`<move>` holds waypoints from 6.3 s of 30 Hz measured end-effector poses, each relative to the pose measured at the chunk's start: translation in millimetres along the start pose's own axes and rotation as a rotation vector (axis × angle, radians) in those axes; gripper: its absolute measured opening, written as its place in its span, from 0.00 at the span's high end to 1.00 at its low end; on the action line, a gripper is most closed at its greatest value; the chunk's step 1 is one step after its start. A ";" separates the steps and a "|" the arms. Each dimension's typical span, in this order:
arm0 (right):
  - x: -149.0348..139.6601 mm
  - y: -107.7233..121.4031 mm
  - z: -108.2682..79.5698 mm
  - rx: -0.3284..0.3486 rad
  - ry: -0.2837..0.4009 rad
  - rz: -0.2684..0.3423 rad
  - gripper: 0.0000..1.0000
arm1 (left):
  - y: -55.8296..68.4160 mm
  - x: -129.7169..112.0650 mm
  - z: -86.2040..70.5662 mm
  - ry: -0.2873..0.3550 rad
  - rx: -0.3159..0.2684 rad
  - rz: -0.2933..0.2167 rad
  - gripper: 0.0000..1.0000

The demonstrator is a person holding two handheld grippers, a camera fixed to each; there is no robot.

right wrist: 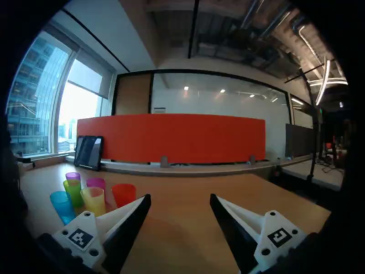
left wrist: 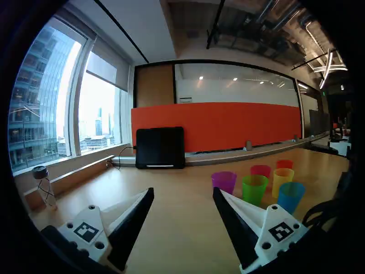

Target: Pour water

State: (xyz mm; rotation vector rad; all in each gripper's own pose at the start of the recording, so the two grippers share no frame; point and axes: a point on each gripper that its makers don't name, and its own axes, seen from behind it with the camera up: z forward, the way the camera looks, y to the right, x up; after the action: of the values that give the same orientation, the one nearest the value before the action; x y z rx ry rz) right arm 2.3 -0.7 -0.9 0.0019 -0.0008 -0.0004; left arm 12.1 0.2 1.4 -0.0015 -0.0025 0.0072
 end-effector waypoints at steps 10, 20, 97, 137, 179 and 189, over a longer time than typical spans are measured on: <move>39.7 -5.8 3.6 0.037 -0.041 -0.005 0.00 | -2.4 49.2 9.3 -0.017 -0.041 -0.025 0.04; 103.6 -17.7 17.2 0.089 -0.047 0.052 0.00 | -13.0 120.3 21.3 -0.006 -0.061 -0.020 0.04; 136.0 -146.8 -8.4 0.723 -0.186 -0.080 0.00 | 77.5 133.5 47.8 -0.151 -0.641 0.065 0.04; 42.4 -175.9 -34.3 0.905 -0.347 -0.195 0.00 | 113.6 16.9 61.1 -0.378 -0.757 0.171 0.04; -21.6 -204.8 -32.4 0.984 -0.440 -0.276 0.00 | 168.9 -57.9 92.3 -0.536 -0.889 0.245 0.04; -24.0 -204.3 -29.3 0.983 -0.444 -0.272 0.00 | 181.4 -64.4 102.3 -0.542 -0.893 0.247 0.04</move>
State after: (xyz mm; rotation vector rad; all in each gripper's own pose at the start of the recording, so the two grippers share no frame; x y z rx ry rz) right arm -21.7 -204.9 -30.6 0.9851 -0.4442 -0.2726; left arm -53.8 181.2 103.2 -0.8926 -0.5471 0.2532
